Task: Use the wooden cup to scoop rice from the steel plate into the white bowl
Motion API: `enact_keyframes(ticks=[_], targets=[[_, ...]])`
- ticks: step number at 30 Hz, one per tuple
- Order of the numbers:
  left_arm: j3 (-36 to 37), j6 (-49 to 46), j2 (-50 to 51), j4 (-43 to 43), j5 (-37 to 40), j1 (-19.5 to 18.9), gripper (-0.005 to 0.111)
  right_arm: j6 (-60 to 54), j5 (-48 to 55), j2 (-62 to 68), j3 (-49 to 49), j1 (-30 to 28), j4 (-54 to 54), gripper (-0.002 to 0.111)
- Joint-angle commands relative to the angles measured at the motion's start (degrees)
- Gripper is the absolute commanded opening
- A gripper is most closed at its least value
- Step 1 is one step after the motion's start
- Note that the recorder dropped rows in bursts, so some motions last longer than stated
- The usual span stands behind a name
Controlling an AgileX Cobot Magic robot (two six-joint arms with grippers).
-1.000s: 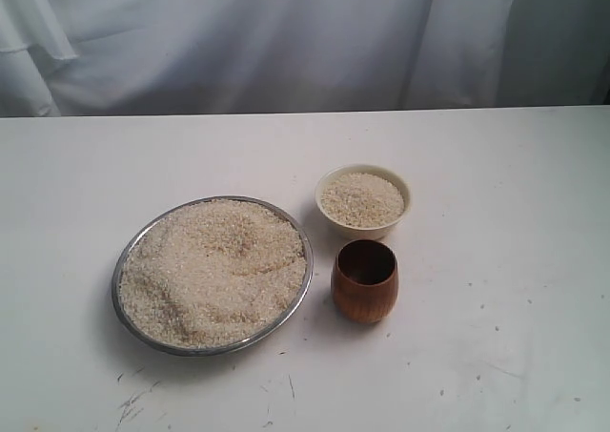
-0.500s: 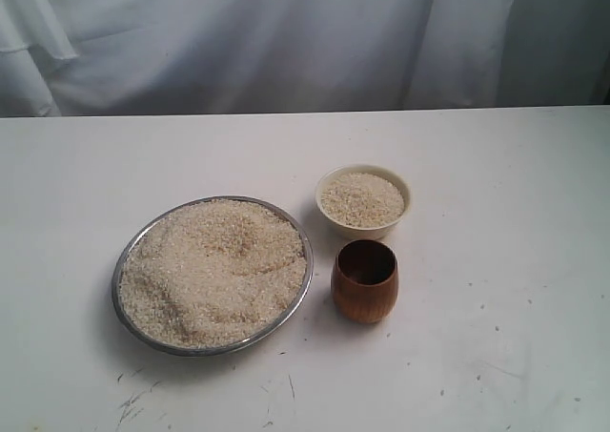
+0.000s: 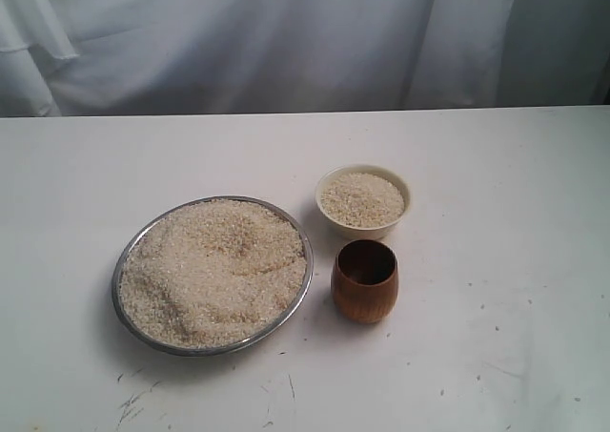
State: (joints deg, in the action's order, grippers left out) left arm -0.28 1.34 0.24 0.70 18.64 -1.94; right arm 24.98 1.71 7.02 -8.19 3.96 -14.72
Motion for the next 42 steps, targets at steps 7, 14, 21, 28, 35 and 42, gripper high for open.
enact_keyframes(ticks=[7, 14, 21, 28, 35, 42], targets=[[0.28, 0.01, -0.24, -0.03, -0.37, 0.16, 0.0, -0.99, 8.2, -0.28, 0.41, -0.43, 0.76, 0.0], [0.28, 0.01, -0.24, -0.03, -0.37, 0.16, 0.0, -11.92, 5.41, -0.34, 4.78, -0.43, 10.13, 0.0], [0.28, 0.01, -0.24, -0.03, -0.37, 0.16, 0.0, -26.95, 6.05, -4.86, 8.19, -0.43, 22.6, 0.0], [0.28, 0.01, -0.24, -0.03, -0.37, 0.16, 0.0, -19.53, 11.3, -7.02, 8.19, -0.43, 14.1, 0.0], [0.28, 0.01, -0.24, -0.03, -0.37, 0.16, 0.0, -20.49, 17.82, -7.02, 8.19, -0.43, 14.1, 0.0], [0.28, 0.01, -0.24, -0.03, -0.37, 0.16, 0.0, -21.16, 18.07, -7.02, 8.19, 0.24, 14.1, 0.0]])
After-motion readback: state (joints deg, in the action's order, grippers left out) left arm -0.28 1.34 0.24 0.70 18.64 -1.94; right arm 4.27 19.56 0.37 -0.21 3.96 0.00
